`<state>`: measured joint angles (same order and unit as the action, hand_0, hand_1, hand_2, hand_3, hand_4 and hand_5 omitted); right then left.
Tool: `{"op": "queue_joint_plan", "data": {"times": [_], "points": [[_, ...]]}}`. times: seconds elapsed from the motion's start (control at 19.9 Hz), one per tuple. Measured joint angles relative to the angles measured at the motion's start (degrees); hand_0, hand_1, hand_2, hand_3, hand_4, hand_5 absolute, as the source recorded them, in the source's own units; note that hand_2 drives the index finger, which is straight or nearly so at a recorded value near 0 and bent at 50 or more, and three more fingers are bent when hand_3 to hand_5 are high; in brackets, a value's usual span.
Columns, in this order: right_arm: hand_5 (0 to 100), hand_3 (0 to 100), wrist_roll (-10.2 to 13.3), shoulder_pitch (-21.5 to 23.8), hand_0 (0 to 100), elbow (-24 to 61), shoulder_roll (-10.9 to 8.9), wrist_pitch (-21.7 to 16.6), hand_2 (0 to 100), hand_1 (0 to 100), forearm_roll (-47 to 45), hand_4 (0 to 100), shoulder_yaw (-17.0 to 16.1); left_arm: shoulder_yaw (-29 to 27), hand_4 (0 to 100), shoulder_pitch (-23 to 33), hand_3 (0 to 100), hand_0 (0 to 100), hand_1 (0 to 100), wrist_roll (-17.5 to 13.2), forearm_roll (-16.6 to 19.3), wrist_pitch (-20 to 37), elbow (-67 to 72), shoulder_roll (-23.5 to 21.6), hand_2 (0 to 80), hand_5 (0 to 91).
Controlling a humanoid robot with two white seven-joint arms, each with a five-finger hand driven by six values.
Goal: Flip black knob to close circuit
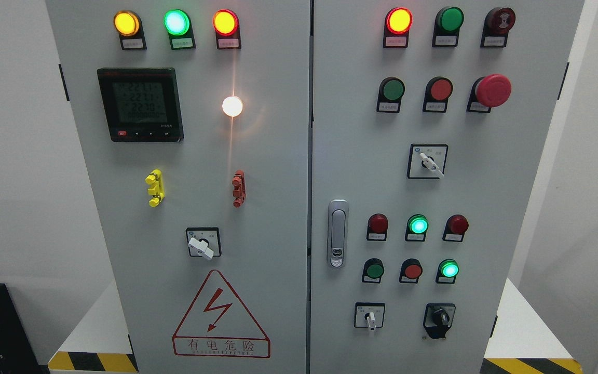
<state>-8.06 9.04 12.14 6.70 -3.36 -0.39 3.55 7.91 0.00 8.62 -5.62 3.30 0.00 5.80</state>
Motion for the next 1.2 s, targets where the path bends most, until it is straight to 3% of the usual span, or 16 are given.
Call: {"op": "queue_joint_plan", "data": {"times": [0.6, 1.2], "points": [[0, 0, -1.07, -0.06, 0, -0.48, 0.03, -1.81, 0, 10, -0.78, 0, 0.25, 0.00, 0, 0.00, 0, 12, 56, 0.00, 0.00, 0.00, 0.00, 0.00, 0.0, 0.0], [0, 0, -4.68, -1.74, 0, 0.85, 0.11, -11.75, 0, 5, -2.31, 0, -1.08, 0.00, 0, 0.00, 0, 12, 56, 0.00, 0.00, 0.00, 0.00, 0.00, 0.0, 0.0]]}}
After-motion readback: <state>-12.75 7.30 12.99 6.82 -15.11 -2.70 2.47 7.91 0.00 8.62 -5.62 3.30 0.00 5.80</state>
